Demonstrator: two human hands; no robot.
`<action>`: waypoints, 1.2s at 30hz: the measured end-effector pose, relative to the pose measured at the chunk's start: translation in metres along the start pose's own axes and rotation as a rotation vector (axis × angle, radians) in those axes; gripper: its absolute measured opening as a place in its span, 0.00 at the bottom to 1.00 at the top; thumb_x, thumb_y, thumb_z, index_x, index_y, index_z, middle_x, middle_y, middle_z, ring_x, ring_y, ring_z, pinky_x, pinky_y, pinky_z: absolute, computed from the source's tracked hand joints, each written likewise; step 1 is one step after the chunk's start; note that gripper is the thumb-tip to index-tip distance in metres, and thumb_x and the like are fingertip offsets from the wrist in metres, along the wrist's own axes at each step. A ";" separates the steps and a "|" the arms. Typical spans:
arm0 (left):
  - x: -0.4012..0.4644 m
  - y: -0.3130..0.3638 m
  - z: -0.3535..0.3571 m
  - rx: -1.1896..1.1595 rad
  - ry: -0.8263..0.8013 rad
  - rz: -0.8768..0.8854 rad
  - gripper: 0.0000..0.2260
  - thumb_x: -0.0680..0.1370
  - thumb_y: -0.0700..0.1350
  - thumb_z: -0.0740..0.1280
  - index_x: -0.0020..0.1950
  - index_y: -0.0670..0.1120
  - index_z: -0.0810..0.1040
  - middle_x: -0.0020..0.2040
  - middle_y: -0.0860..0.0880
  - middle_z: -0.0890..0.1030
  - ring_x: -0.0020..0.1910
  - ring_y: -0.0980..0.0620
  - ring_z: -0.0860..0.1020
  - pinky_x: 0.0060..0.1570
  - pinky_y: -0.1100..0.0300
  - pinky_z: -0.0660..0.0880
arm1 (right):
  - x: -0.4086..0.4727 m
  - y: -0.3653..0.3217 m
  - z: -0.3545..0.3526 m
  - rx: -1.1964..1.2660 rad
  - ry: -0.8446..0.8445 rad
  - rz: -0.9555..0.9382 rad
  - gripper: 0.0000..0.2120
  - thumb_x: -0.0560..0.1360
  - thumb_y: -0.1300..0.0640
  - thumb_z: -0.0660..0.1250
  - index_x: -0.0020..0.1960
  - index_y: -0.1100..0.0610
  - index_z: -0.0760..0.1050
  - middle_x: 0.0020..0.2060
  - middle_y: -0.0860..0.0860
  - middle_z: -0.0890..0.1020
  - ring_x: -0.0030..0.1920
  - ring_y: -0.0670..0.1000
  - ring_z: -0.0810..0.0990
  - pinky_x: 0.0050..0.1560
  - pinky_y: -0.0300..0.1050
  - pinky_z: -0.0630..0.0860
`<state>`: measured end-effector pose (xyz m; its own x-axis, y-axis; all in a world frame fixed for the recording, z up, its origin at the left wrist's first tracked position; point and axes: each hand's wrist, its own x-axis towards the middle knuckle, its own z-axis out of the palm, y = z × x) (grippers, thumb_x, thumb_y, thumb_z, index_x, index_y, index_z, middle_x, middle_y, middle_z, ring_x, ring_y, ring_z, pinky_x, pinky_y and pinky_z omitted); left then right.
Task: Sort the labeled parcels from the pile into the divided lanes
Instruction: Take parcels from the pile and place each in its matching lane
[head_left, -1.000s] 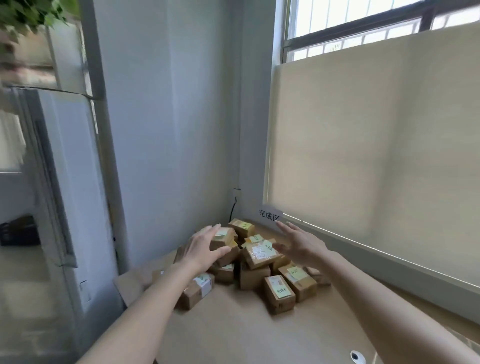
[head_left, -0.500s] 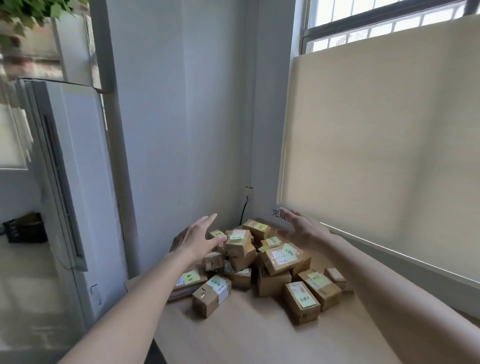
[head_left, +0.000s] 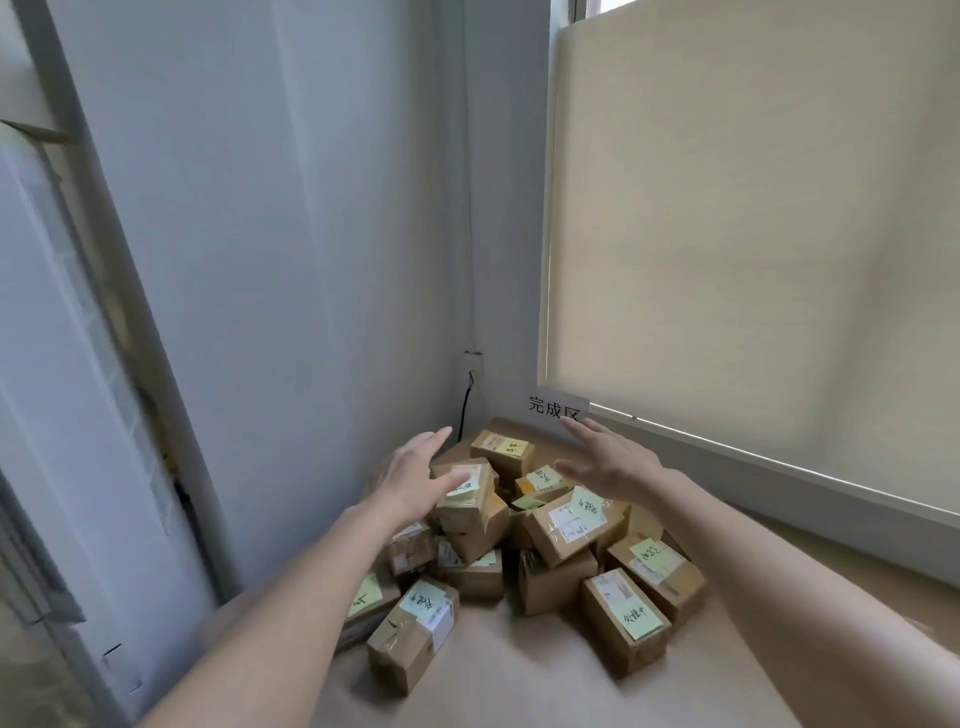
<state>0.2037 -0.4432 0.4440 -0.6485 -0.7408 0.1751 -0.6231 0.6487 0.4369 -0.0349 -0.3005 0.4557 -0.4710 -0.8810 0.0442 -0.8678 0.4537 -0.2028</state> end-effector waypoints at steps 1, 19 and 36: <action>0.011 -0.002 0.008 -0.007 -0.016 0.013 0.33 0.77 0.65 0.65 0.79 0.61 0.57 0.79 0.55 0.61 0.75 0.49 0.64 0.69 0.45 0.67 | 0.006 0.004 0.004 -0.003 -0.007 0.014 0.36 0.80 0.35 0.60 0.82 0.38 0.46 0.82 0.47 0.52 0.79 0.54 0.62 0.69 0.55 0.73; 0.205 -0.027 0.173 -0.101 -0.338 0.251 0.32 0.77 0.64 0.65 0.79 0.60 0.59 0.78 0.56 0.62 0.76 0.51 0.63 0.70 0.47 0.68 | 0.110 0.082 0.106 0.091 -0.122 0.406 0.38 0.80 0.37 0.62 0.82 0.41 0.47 0.82 0.50 0.53 0.78 0.54 0.64 0.70 0.51 0.72; 0.280 -0.081 0.350 -0.160 -0.622 0.339 0.35 0.76 0.64 0.66 0.79 0.60 0.56 0.79 0.57 0.61 0.76 0.54 0.62 0.73 0.47 0.65 | 0.168 0.115 0.312 0.483 -0.213 0.623 0.52 0.72 0.38 0.74 0.83 0.45 0.44 0.81 0.47 0.57 0.79 0.53 0.60 0.77 0.53 0.62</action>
<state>-0.0808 -0.6425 0.1489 -0.9530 -0.2364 -0.1893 -0.3028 0.7568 0.5793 -0.1643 -0.4385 0.1348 -0.7621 -0.5144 -0.3931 -0.2693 0.8040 -0.5301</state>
